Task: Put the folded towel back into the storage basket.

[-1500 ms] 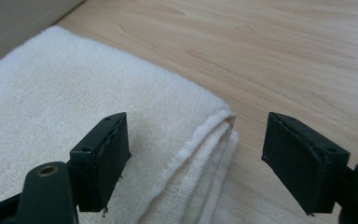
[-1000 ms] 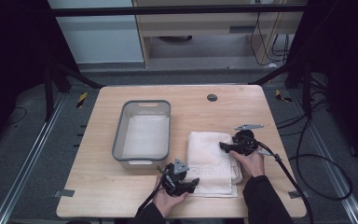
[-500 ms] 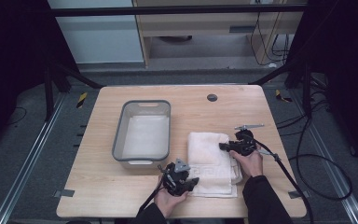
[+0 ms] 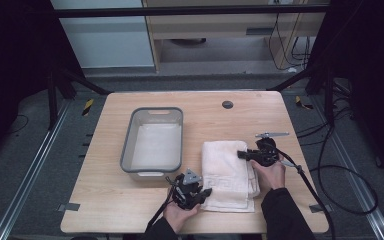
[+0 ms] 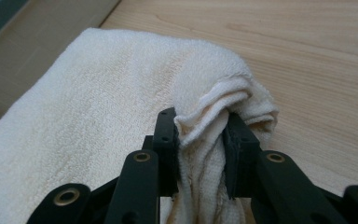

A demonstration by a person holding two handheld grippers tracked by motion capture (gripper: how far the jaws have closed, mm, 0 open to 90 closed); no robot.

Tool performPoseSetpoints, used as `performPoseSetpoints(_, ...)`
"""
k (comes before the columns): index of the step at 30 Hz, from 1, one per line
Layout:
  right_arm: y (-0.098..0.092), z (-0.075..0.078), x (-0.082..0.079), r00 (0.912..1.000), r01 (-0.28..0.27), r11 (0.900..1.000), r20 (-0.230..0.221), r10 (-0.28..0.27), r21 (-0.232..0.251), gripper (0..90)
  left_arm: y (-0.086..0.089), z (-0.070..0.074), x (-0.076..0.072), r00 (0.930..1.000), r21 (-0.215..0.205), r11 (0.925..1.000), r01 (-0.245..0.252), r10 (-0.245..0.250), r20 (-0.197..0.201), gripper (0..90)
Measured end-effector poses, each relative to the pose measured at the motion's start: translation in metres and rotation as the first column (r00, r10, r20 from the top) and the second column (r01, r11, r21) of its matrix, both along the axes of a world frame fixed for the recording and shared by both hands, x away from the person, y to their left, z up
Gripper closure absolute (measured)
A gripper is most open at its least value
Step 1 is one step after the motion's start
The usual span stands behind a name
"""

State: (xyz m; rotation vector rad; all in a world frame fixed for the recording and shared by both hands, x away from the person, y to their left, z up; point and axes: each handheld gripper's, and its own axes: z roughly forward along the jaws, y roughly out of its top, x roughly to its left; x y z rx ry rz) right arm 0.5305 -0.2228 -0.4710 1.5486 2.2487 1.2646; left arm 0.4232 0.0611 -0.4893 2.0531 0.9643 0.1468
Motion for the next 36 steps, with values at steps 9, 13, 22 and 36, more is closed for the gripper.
performPoseSetpoints(9, -0.001, 0.022, -0.012, 0.9982, 0.004, 1.000, 0.059, -0.004, 0.009, 70.7, 0.006, 0.015, -0.005, 0.9991, -0.031, 0.9995, 0.012, -0.011, 0.041, 76.9)
performPoseSetpoints(13, -0.003, 0.031, -0.017, 0.9965, 0.001, 1.000, 0.084, -0.003, 0.023, 70.7, 0.009, 0.022, -0.007, 0.9983, -0.053, 0.9985, 0.014, -0.011, 0.057, 76.9)
performPoseSetpoints(22, -0.004, 0.049, -0.025, 0.9899, 0.007, 0.999, 0.141, -0.013, 0.042, 70.8, 0.012, 0.038, -0.010, 0.9957, -0.087, 0.9961, 0.017, -0.009, 0.093, 77.1)
performPoseSetpoints(36, -0.003, 0.072, -0.029, 0.9750, 0.031, 0.997, 0.218, -0.045, 0.069, 70.9, 0.018, 0.077, -0.008, 0.9841, -0.145, 0.9892, 0.021, 0.005, 0.177, 77.5)
